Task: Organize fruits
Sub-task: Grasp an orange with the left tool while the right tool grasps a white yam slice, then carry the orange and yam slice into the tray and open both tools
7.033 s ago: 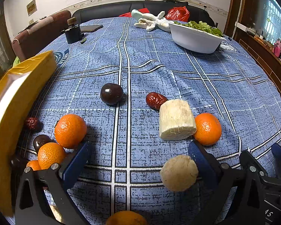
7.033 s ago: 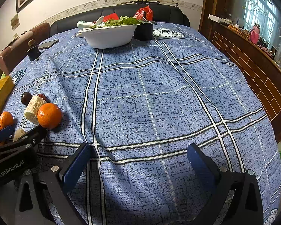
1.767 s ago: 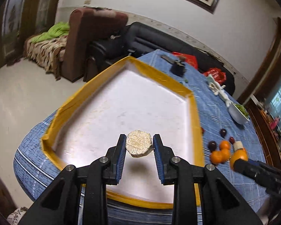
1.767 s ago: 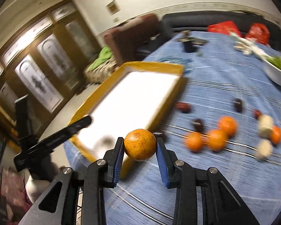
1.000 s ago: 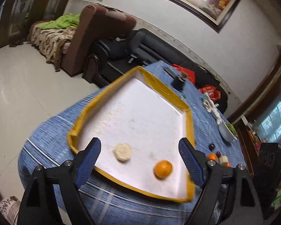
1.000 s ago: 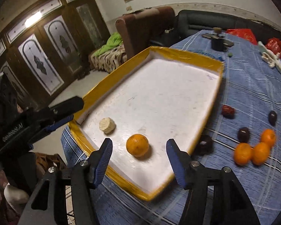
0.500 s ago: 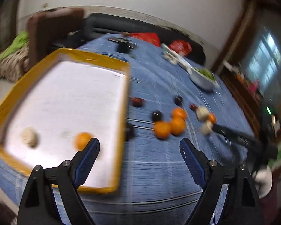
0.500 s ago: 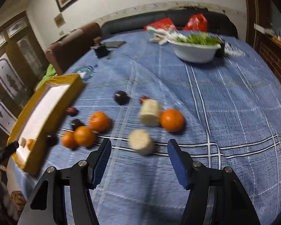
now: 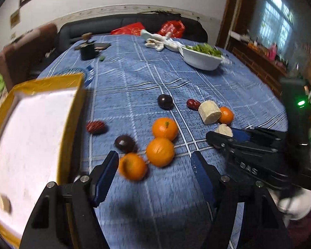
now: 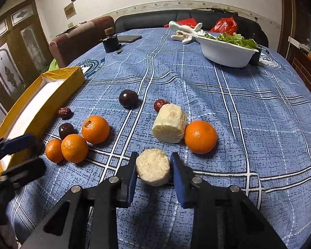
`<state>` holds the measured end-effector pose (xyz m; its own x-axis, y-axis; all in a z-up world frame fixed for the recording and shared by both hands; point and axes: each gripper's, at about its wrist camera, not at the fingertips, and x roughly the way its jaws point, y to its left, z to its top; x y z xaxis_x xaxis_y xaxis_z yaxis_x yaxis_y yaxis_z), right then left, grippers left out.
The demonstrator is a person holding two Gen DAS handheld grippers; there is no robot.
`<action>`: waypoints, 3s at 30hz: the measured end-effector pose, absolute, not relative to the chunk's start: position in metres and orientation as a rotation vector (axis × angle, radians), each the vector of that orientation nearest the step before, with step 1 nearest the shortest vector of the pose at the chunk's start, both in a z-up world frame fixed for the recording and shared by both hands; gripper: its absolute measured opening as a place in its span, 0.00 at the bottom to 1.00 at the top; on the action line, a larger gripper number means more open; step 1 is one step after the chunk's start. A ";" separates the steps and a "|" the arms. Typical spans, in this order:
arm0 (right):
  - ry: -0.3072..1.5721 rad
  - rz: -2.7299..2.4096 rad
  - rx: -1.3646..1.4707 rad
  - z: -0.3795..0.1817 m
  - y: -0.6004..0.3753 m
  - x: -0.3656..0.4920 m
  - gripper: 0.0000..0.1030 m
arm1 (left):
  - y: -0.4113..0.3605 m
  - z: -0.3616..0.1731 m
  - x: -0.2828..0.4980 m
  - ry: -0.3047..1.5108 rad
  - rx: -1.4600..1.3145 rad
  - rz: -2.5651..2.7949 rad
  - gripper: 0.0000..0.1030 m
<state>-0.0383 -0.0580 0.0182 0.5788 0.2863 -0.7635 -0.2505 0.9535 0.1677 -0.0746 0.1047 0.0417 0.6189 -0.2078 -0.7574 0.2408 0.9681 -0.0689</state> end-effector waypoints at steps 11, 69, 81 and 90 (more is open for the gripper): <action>0.921 0.320 0.151 0.022 -0.076 -0.037 0.33 | 0.069 0.014 -0.047 0.926 0.273 -0.316 0.66; 0.906 0.621 0.257 0.083 0.026 -0.067 0.29 | 0.345 0.050 -0.127 0.803 -0.358 0.088 0.34; 1.010 0.784 0.052 0.065 0.179 -0.050 0.30 | 0.375 0.050 -0.150 0.732 -0.554 0.059 0.60; 0.983 0.795 0.062 0.074 0.184 -0.046 0.50 | 0.392 0.050 -0.177 0.709 -0.622 0.100 0.75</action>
<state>-0.0459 0.1836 0.0744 0.3024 0.6254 -0.7193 -0.5723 0.7226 0.3877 -0.1767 0.3924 0.0495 0.7623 -0.1188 -0.6362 -0.2899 0.8162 -0.4997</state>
